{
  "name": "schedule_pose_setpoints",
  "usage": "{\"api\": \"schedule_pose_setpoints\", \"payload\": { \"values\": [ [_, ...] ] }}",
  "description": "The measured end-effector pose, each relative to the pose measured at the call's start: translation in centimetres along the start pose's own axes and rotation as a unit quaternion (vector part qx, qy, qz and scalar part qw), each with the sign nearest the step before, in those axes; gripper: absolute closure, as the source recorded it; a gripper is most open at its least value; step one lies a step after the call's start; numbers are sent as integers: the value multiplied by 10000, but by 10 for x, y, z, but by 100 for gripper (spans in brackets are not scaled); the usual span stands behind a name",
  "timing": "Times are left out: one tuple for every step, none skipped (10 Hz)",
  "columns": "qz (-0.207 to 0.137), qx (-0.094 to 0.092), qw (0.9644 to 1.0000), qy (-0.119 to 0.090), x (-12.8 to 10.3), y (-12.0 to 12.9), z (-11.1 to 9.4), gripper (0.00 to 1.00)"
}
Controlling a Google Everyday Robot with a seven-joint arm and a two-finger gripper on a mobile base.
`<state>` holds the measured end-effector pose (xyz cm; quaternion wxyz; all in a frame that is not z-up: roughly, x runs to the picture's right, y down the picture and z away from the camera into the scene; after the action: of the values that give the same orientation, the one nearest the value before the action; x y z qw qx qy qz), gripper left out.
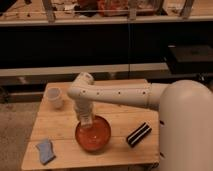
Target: Place the bottle in the ceramic bowl
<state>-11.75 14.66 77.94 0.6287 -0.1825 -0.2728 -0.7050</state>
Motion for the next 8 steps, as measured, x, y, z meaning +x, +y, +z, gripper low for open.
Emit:
{"api": "schedule_pose_setpoints", "payload": {
  "values": [
    [11,7,10000,-3,-2,1,0,100],
    [20,14,10000,-4,-4,2,-1,100],
    [21,17,10000,-6,-5,3,0,100],
    [15,27,10000,-10,-6,3,0,100],
    [13,31,10000,-12,-7,3,-1,100],
    [9,34,10000,-16,-8,3,-1,100],
    [6,38,10000,-20,-9,4,-1,100],
    [8,44,10000,-20,-10,4,-1,100]
  ]
}}
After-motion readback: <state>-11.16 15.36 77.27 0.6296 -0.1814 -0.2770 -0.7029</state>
